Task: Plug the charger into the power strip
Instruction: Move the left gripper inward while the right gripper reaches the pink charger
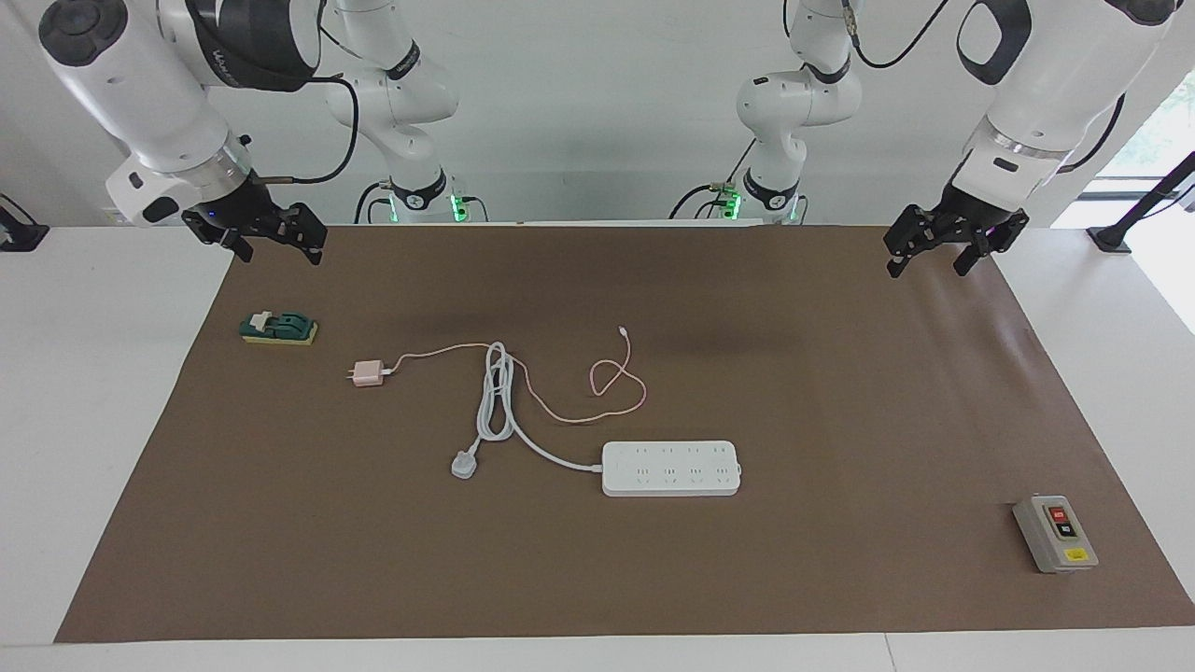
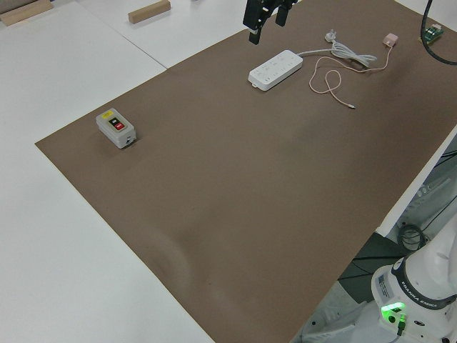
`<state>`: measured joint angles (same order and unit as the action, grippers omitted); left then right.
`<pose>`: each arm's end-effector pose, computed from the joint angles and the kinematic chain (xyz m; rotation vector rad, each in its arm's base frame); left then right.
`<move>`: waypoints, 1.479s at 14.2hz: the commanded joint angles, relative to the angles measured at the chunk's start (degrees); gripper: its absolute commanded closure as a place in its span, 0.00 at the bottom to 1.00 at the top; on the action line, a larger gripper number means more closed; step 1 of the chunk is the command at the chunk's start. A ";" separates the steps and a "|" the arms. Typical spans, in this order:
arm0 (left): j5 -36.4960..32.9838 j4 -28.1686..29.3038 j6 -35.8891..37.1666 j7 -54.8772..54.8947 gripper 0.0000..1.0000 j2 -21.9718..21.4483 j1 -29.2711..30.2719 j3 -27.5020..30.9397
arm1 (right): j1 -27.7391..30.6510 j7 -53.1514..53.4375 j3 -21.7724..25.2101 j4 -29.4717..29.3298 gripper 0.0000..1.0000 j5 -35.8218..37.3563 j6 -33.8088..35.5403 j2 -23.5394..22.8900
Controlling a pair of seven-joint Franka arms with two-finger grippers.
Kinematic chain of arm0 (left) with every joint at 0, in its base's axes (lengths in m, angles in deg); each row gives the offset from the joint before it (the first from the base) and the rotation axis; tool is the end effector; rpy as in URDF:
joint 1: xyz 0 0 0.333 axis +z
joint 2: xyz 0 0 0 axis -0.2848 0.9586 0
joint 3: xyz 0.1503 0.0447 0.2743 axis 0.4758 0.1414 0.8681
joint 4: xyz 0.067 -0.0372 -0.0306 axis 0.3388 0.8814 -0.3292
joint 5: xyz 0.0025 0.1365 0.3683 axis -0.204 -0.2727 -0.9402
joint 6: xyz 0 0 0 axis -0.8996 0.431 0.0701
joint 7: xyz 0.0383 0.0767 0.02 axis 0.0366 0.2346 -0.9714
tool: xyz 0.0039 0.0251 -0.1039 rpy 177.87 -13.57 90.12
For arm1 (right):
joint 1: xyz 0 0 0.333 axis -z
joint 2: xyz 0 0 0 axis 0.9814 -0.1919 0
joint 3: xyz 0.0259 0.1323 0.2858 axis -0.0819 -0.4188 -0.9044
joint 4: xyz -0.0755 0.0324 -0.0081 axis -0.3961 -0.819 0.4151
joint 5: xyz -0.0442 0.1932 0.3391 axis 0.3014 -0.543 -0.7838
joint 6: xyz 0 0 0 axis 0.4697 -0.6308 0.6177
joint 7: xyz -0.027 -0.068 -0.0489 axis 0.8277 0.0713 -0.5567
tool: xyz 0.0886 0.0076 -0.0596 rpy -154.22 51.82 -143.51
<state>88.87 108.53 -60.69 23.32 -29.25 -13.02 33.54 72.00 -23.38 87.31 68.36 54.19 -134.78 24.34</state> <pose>0.5610 -0.0469 0.6194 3.1049 -0.0487 0.0554 0.5461 -0.0354 0.5875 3.1144 -0.2601 -0.2306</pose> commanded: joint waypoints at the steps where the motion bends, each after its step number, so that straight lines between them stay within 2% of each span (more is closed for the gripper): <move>1: 0.26 -1.64 1.24 0.41 0.00 1.07 0.34 0.01 | 0.78 11.16 -1.20 0.96 0.00 -1.27 -2.00 -0.04; 4: 0.26 -1.64 1.42 0.32 0.00 1.34 0.34 0.01 | -0.01 26.96 -1.20 1.57 0.00 -1.54 -2.70 -1.71; 6: 0.17 -1.64 1.42 0.32 0.00 1.51 0.25 -0.08 | 0.68 35.67 -1.11 2.97 0.00 -6.17 -3.75 -2.15; 9: 0.26 -1.73 1.42 0.41 0.00 1.69 0.17 -0.08 | 0.78 50.18 -0.85 9.20 0.00 -9.54 -10.06 -2.68; 13: 2.36 -1.47 -0.15 0.06 0.00 3.09 -1.32 -0.61 | 4.64 54.52 -0.76 13.44 0.00 -14.72 -15.35 -5.13; 14: 3.32 -2.07 -0.16 0.49 0.00 5.27 -2.55 -0.52 | 5.69 56.35 -0.76 13.53 0.00 -16.03 -16.49 -6.27; 16: 7.79 -4.01 -0.34 0.41 0.00 5.38 -2.21 -0.61 | 6.31 59.87 -0.76 15.45 0.00 -17.97 -19.30 -6.99; 18: 17.35 -4.28 -0.34 0.32 0.00 8.70 -0.63 0.09 | 6.23 65.40 -0.76 19.57 0.00 -18.50 -23.24 -6.46; 21: 26.59 -4.19 -0.69 0.41 0.00 8.89 1.22 0.10 | 6.40 66.21 -0.67 21.52 0.00 -21.57 -26.51 -6.72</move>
<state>110.44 106.23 -61.50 23.46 -21.73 -12.77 33.75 77.98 41.40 86.88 87.49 34.74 -158.92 16.53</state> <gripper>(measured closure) 0.000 0.000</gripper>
